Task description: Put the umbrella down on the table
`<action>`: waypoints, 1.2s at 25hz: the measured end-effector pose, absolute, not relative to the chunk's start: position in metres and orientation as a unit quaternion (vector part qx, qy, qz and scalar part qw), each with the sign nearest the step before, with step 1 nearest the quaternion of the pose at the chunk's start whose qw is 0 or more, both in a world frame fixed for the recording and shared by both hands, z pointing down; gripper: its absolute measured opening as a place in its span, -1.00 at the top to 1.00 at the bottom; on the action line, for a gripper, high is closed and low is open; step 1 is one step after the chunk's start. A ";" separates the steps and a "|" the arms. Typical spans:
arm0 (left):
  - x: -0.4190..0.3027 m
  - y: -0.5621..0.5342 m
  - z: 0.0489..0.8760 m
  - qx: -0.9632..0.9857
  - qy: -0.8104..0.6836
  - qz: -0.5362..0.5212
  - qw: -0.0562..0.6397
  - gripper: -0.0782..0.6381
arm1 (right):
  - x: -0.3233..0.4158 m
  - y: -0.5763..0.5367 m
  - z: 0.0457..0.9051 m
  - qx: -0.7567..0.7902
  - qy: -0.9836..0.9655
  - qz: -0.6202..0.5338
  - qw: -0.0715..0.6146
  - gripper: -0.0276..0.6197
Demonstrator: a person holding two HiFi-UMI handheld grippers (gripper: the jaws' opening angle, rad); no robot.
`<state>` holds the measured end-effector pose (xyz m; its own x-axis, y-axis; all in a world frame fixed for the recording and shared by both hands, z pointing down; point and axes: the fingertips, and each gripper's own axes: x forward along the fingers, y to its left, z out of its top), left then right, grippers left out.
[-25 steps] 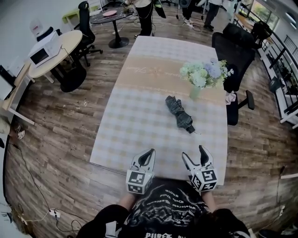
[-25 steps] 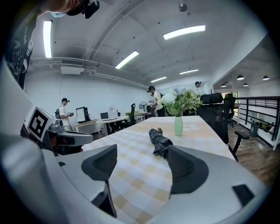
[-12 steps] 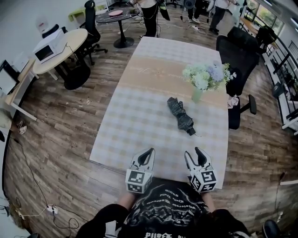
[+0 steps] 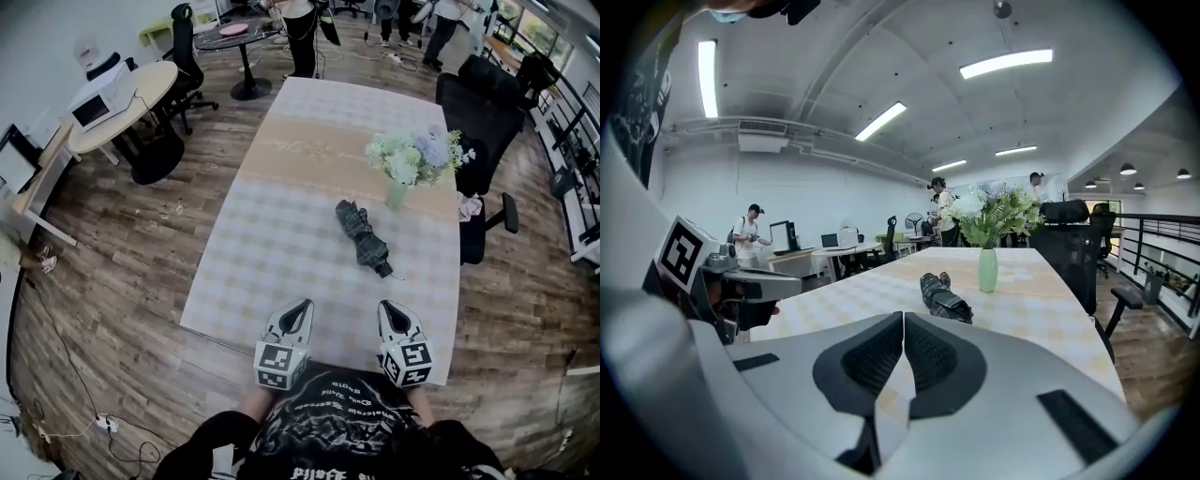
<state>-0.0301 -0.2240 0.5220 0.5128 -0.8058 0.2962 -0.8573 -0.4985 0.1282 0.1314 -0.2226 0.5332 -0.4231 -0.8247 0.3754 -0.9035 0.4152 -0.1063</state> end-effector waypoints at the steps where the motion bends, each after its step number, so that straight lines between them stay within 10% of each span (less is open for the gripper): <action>1: -0.028 -0.224 0.522 0.861 -0.481 0.099 0.130 0.73 | 0.131 -0.223 0.534 0.517 -0.832 0.148 0.136 0.88; 30: -0.017 -0.237 0.526 0.880 -0.447 0.105 0.121 0.73 | 0.135 -0.221 0.539 0.545 -0.811 0.149 0.150 0.89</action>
<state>-0.0165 -0.2370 0.5255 0.5789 -0.7606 0.2939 -0.8118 -0.5716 0.1195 0.1348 -0.2213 0.5393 -0.3613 -0.8397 0.4055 -0.9289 0.3618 -0.0784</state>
